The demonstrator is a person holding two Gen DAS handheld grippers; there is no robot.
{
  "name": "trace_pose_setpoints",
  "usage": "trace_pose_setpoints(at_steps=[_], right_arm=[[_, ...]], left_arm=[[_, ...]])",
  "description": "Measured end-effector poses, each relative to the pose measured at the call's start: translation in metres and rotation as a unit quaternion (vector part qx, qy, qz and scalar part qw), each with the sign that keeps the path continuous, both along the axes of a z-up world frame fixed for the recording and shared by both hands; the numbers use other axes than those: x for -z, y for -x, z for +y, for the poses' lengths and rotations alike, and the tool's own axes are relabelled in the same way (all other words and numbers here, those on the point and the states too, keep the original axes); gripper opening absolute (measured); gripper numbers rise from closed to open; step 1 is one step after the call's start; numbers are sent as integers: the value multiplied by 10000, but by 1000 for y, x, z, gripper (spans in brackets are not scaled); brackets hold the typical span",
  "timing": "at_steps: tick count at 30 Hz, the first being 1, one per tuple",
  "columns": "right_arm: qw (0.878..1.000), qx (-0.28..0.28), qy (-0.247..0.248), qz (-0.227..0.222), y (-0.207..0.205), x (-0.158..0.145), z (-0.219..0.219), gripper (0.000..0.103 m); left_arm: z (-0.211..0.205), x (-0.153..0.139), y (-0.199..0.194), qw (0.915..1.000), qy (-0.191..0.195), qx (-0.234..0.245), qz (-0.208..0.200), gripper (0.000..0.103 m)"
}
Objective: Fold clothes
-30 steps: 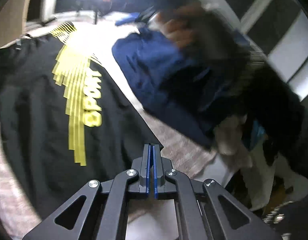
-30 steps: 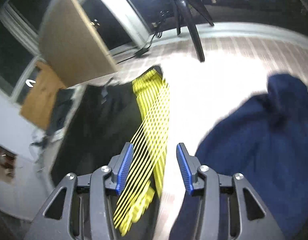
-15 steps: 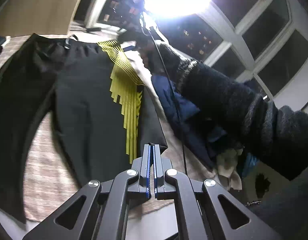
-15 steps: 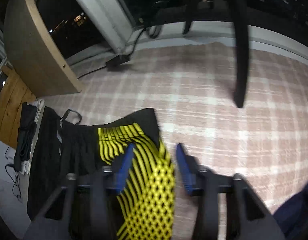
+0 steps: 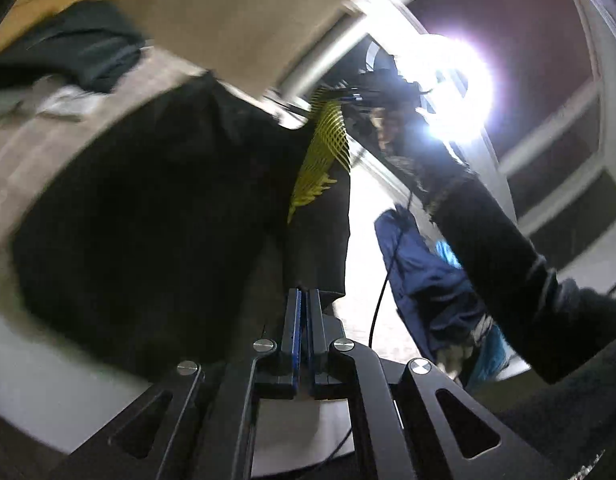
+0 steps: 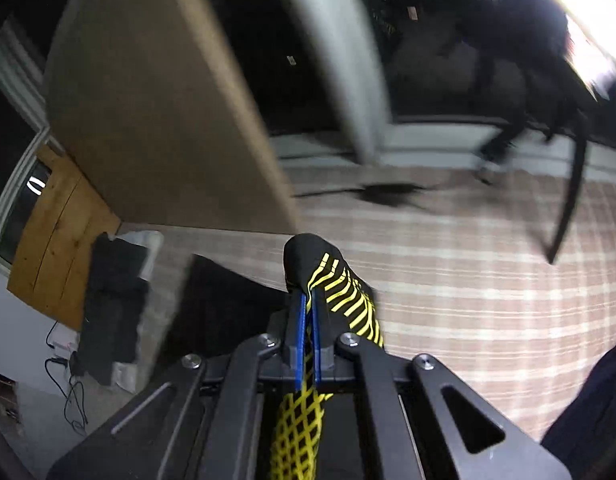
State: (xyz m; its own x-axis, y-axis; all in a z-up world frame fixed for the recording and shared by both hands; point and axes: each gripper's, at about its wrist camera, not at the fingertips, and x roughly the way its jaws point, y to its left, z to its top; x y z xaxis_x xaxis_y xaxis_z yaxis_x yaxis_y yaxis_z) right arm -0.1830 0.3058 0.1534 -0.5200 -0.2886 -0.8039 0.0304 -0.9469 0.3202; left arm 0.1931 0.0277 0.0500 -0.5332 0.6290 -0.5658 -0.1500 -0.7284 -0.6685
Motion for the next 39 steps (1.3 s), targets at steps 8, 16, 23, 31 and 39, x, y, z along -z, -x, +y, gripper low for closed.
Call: trace_pose_setpoints(at_steps=[8,16,23,31,39], right_arm=[[9930,-43,-1158,-225,40,23,-142,3],[9863,41,-1570,-513,62,62,-203,3],[9806,-354,-1785,-725,72,78,-230,15],[9842,-1498,-863,-391,-29,26,-214,25],[9454,-3013,-1028,-698,-257,69,-226,35]], left_arm=[[-103,43,-3,9972,-51,-686,-287,1],[-148,65,3,9963,-205,-728,-420,1],[-168,73,11,9951,90,-723,-668,2],[-172,57,14,9966,714,92,-395,5],[-149,66,36,9820,1393,1220,-364,12]])
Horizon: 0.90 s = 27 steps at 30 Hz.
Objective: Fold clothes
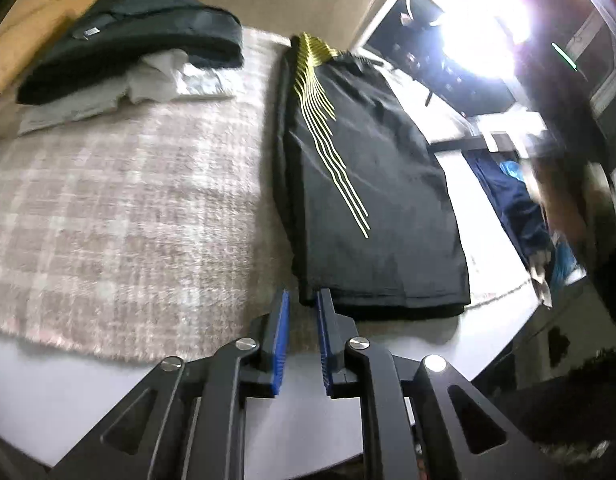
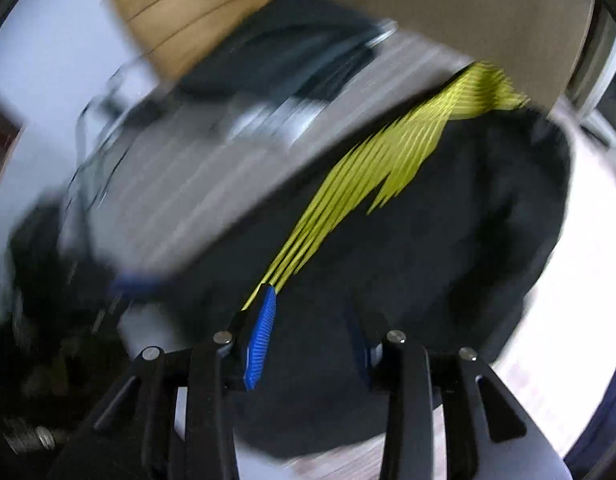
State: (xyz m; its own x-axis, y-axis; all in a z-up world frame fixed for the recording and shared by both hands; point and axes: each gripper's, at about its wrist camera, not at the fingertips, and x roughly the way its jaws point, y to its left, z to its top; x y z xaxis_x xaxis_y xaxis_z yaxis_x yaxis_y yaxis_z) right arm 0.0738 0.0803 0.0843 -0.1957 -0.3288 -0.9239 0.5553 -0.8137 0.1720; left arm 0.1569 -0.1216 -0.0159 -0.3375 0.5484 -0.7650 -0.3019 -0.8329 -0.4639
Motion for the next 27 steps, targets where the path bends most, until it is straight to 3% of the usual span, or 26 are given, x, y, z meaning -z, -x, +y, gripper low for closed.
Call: trace_pose_setpoints(at_steps=[5,9,11,13,14,16,22,27], right_arm=[[9982,-522,-196,203,-62,42,-46,36],[9954,-575,-469,601,-61,62,-64,36],[9967,-353,-315,656,-55,63,-57,35],[9995,82,159,268,-41,64,-40,18],[9988,278,384,89,-35,65,-32,15],[9949,593,792,-218,-27,69,-13,14],[9674,1268,1907,-1078,-16,84,28,9],[9507,1529,2301,-1407,-20,88,36,9]], left_arm=[[7,0,22,9985,-392,341,-198,12],[20,-4,40,9936,-796,724,-354,12],[28,-10,51,9912,-946,853,-368,12],[29,-20,54,9918,-920,852,-245,12],[27,-25,55,9922,-909,837,-172,16],[15,-33,52,9930,-906,756,-40,32],[-9,-25,35,9971,-532,544,-16,33],[15,-8,20,9964,21,844,31,33]])
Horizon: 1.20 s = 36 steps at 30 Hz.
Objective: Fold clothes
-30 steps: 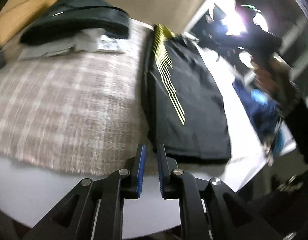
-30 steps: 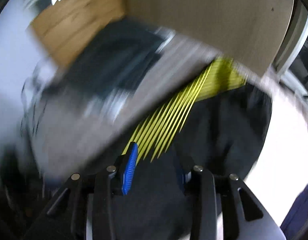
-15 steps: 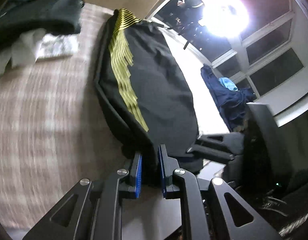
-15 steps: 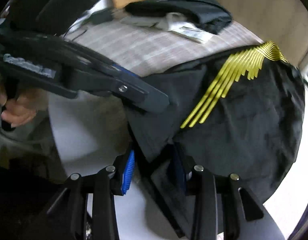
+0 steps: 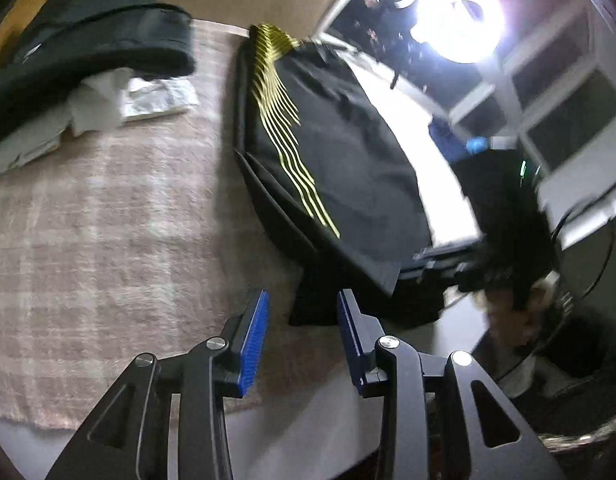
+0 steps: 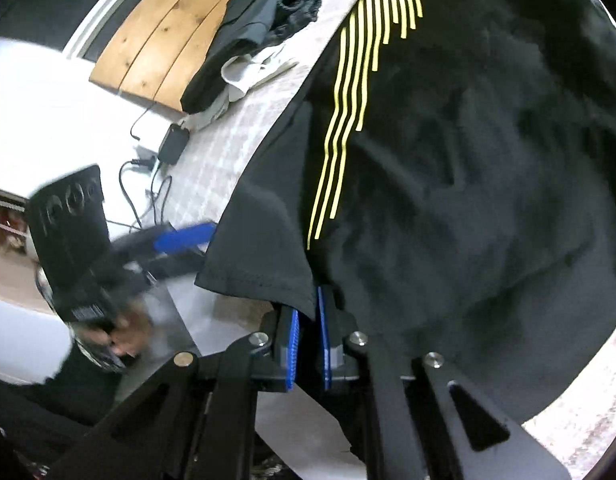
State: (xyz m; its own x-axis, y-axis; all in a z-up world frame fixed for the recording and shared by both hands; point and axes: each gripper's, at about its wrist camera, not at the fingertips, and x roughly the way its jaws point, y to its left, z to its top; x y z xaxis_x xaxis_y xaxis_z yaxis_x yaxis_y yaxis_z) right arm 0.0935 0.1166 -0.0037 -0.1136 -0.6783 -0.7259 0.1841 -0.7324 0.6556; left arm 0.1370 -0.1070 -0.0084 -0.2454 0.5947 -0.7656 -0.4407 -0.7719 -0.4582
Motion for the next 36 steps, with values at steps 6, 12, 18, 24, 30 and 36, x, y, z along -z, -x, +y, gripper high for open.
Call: trace_pose_setpoints(at_steps=[6,12,18,24,30,36], right_arm=[[9999,-86,-113,-1,-2,-5,-5,11],[9943,-818,-20,682,-30,-57,-25,50],[9945,238,-129,1013,-28,-81,40,50],[9744,1624,-1002,1191,-1,-83,116,50],[9626,2077,-1359,1083,46,-64,154,50],[9717,1760,-1308,877,79,-36,158,50]], left_arm=[[26,7,-2,9990,-8,437,-116,2],[-34,-6,-13,9970,-183,44,-750,4],[-56,-19,12,9978,422,-256,-447,23],[5,-32,73,9977,623,194,201,39],[48,-19,128,9906,1259,262,474,39],[43,-1,156,9906,1348,-137,202,40]])
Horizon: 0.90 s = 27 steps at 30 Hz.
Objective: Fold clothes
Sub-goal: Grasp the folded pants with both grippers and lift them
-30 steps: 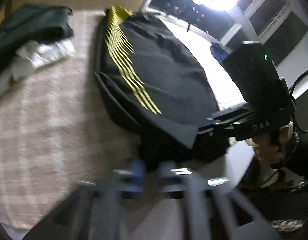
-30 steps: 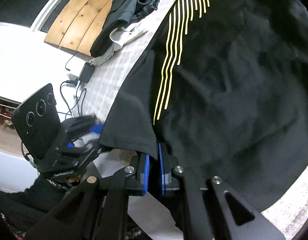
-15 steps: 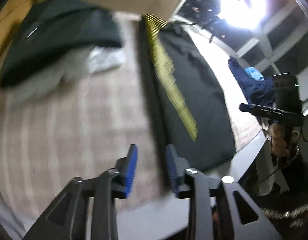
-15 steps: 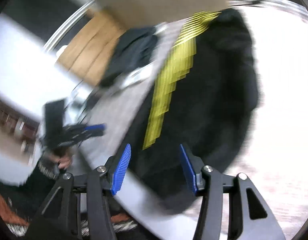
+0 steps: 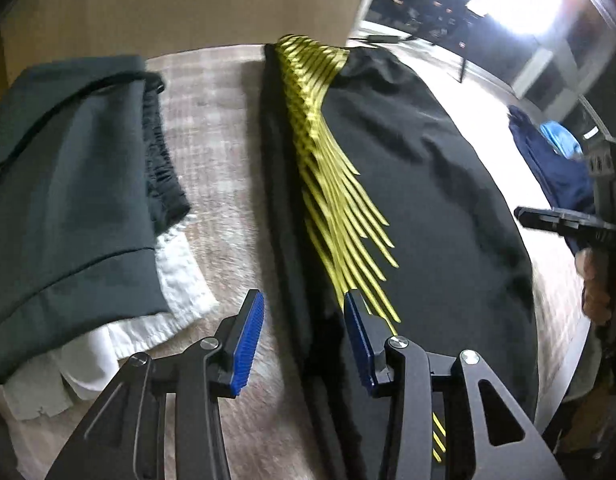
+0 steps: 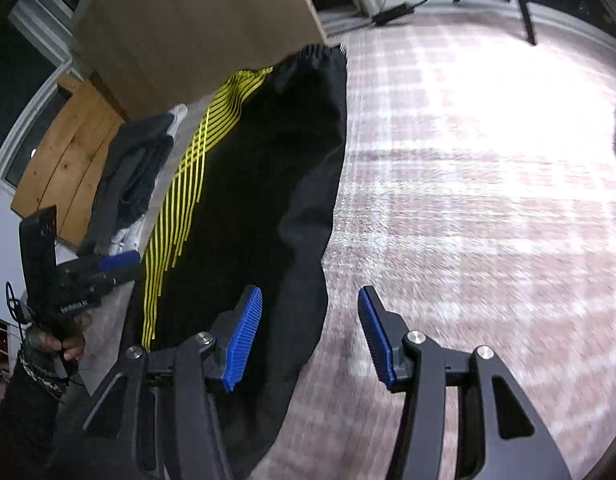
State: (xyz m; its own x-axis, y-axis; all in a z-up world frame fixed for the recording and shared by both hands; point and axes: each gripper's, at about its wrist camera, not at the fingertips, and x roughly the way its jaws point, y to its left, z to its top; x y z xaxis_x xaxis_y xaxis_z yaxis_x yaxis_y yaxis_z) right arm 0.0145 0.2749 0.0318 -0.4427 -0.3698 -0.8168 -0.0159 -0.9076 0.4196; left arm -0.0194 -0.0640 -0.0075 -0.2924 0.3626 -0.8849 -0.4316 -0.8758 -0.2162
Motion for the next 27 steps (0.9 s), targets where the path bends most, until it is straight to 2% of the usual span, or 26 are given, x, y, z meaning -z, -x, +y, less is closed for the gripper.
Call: trace_pose_setpoints(at_steps=[3,6,8,9,11,13,15,17,18,19,20,21,23,24,27], right_arm=[[9999,-122,75,-23,5,8,-1,50],[9995,-305,40,13,9,6,-2,49],[9989,-449,105,-3,11,5,-4,45],[9984,-541,159,-17,11,5,-6,40],[9975,-696,151,-46,13,8,-14,39],[9967,-806,99,-7,13,8,-17,39],[9962,-836,238,-28,12,8,-13,39],[9956,-863,354,-6,11,10,-10,39],[9952,-900,375,38,10,11,-9,39],[9950,-933,357,61,10,11,-9,33],[9946,-968,376,55,9,12,-9,26],[9938,-1008,466,-4,10,14,-9,11],[9924,-995,715,83,8,11,-4,10],[9915,-965,856,176,6,7,-1,9],[9866,-849,1280,550,0,-13,10,9]], left_arm=[[1,4,7,9999,-21,-109,-45,47],[8,6,8,10000,36,-18,-17,50],[16,6,7,9998,129,120,18,50],[19,7,6,9998,92,175,-7,49],[24,6,5,9996,57,270,-32,46],[30,5,2,9992,139,387,9,33],[34,6,2,9986,217,477,24,26],[34,6,3,9986,202,486,8,11],[33,6,4,9988,129,470,-12,5],[32,6,5,9989,57,455,-32,3],[31,6,6,9990,-16,440,-51,3],[30,6,7,9990,-109,422,-68,3],[24,0,7,9983,-433,367,-89,2],[19,-5,6,9969,-716,315,-109,2],[1,-31,5,9879,-1545,133,21,2]])
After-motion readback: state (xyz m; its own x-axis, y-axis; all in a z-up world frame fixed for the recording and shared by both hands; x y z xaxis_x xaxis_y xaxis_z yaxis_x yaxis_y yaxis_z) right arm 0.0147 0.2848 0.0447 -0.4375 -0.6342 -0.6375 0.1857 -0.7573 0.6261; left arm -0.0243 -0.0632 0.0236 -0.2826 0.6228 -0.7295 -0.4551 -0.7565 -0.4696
